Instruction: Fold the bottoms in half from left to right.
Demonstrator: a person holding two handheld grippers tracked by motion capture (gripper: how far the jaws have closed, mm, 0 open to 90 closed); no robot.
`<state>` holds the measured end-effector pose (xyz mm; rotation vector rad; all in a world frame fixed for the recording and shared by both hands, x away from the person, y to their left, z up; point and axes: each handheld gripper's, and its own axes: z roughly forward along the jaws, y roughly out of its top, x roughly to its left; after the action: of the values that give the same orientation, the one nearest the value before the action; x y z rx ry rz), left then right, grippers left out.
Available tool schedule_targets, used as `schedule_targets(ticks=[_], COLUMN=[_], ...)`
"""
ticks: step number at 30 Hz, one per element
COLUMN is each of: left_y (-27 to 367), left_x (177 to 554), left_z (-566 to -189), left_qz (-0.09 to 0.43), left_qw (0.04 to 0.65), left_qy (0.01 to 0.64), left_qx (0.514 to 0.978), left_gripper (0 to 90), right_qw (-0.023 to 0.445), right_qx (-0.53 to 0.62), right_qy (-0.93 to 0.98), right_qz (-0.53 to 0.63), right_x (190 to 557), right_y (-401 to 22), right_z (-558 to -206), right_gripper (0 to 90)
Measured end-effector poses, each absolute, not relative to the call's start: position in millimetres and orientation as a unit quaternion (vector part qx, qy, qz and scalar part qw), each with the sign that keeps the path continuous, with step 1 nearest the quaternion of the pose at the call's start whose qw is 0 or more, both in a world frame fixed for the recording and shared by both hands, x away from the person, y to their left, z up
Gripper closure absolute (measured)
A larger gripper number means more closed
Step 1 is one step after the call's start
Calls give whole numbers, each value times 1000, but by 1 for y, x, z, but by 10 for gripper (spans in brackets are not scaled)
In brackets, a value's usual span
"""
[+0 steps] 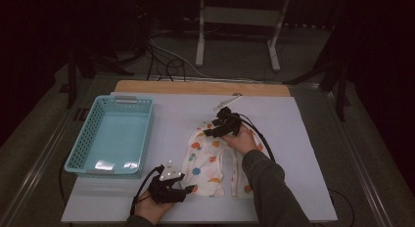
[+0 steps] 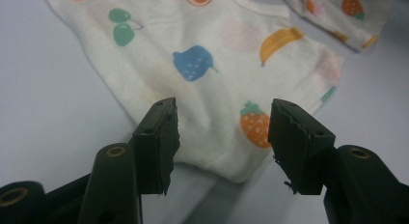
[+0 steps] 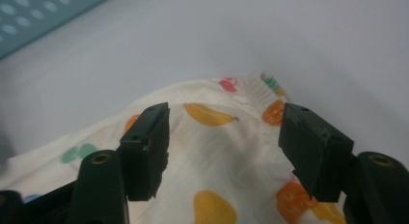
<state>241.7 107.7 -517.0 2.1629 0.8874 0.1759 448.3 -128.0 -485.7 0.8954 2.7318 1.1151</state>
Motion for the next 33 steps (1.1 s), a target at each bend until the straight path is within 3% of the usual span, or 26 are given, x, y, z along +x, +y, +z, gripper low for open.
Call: schedule_targets(ticks=[8, 14, 15, 16, 18, 22, 33], left_y=[108, 105, 105, 103, 101, 98, 94], left_x=[244, 241, 241, 240, 241, 241, 240], left_z=[-520, -521, -521, -521, -521, -521, -512], left_qz=[70, 79, 79, 83, 80, 79, 58], left_qw=[382, 380, 380, 378, 379, 378, 401], left_qy=[350, 339, 339, 337, 339, 341, 335], left_qx=[852, 857, 857, 859, 857, 857, 851], left_gripper=[546, 688, 688, 757, 819, 868, 881], right_qw=[34, 32, 38, 47, 62, 69, 47], right_qx=[300, 303, 297, 300, 293, 296, 297], right_qy=[889, 891, 895, 894, 895, 895, 887], right_qz=[345, 335, 330, 331, 329, 326, 352], right_x=[455, 454, 455, 454, 451, 450, 452], right_y=[-118, -111, -111, -111, -111, -111, -118], right_z=[-504, -513, -514, -515, -516, -516, -507], right_gripper=[456, 555, 584, 666, 736, 875, 900])
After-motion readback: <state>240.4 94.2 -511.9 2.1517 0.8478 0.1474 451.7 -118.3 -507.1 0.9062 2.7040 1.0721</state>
